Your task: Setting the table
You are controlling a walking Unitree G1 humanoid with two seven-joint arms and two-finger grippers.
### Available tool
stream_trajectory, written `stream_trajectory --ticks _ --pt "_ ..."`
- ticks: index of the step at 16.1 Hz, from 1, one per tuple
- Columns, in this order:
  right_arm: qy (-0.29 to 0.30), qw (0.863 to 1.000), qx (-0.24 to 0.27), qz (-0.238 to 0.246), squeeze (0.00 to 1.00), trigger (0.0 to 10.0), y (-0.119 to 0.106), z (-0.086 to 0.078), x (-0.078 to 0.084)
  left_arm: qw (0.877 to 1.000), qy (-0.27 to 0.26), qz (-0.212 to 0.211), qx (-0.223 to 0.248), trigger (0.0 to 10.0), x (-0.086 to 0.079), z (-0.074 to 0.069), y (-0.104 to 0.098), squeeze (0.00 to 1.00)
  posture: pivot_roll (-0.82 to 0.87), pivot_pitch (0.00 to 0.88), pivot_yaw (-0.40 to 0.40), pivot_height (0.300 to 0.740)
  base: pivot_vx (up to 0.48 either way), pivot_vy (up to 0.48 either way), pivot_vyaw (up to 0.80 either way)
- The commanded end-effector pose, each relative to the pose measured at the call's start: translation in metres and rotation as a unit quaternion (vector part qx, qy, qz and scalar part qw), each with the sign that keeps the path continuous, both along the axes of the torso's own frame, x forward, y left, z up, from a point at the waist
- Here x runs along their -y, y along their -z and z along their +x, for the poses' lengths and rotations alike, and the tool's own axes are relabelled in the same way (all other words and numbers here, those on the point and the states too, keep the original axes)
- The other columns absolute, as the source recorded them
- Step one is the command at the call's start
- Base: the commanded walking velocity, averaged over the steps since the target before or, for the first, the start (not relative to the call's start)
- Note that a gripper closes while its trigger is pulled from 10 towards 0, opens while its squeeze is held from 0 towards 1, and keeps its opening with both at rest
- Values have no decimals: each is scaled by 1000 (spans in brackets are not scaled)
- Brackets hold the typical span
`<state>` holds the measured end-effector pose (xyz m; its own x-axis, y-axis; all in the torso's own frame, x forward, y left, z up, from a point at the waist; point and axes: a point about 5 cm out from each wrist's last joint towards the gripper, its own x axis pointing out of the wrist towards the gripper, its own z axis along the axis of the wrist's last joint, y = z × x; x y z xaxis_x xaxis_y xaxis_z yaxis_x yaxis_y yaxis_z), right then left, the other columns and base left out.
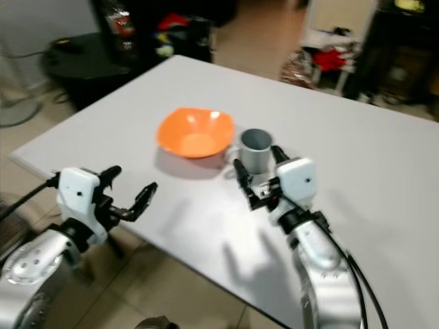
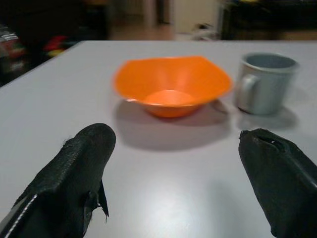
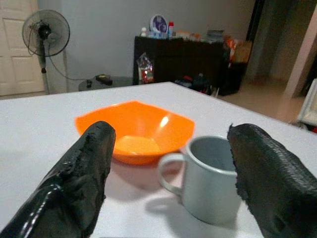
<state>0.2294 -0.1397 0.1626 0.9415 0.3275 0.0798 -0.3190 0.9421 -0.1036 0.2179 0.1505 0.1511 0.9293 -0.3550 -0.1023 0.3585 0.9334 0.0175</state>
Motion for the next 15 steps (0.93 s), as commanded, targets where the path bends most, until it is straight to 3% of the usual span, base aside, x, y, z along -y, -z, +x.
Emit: stream_trajectory --ticks 1,3,7,9,11,15 --pt "9 1000 1 -16 1000 10000 -3 -5 -5 1000 -19 1 1 10000 -1 -2 -2 0 -35 0 77 740 0 0 800" --pt "21 999 -28 8 1000 10000 4 -6 -8 999 -32 18 1 10000 0 1 -1 0 -7 0 58 740 0 0 800" --pt "-2 998 -56 8 1000 10000 10 -2 -19 996 -91 9 8 10000 -9 -1 -5 0 43 0 23 740 0 0 800" --pt "8 997 -79 15 1000 10000 11 5 -17 994 -111 8 15 10000 -11 -1 -9 0 53 0 -6 740 0 0 800" --pt "1 997 -77 -11 1000 10000 11 8 -14 991 -131 -1 11 10000 -11 -4 -6 0 42 0 -15 740 0 0 800" --pt "7 996 -84 -5 1000 10000 14 12 -10 992 -129 -4 15 10000 -7 1 -2 0 38 0 -17 740 0 0 800"
